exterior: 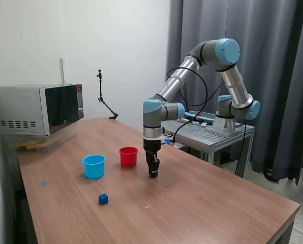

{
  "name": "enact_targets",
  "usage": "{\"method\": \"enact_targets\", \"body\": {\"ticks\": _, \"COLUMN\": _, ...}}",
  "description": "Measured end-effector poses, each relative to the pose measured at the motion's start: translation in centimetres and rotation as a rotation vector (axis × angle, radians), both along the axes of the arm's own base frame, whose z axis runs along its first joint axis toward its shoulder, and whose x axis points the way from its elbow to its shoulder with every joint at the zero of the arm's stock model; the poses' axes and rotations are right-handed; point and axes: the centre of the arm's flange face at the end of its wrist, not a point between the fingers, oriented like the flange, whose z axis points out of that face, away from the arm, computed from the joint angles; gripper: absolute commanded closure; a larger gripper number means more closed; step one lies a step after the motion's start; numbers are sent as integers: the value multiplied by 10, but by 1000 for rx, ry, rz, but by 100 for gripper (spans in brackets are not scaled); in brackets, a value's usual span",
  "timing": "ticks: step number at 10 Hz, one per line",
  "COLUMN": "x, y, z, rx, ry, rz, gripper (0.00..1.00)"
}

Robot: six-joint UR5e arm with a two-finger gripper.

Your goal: Place red objects in the red bin, and blue objects in the blue bin.

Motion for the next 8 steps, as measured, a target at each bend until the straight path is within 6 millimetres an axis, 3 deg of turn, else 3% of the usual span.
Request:
{"method": "enact_targets", "body": {"ticks": 3, "x": -7, "y": 1, "z": 12, "rx": 1, "ry": 7, "rz": 7, "gripper": 100}}
{"method": "enact_targets", "body": {"ticks": 8, "x": -63, "y": 13, "z": 89, "rx": 13, "ry": 82, "rz": 3, "gripper": 100}}
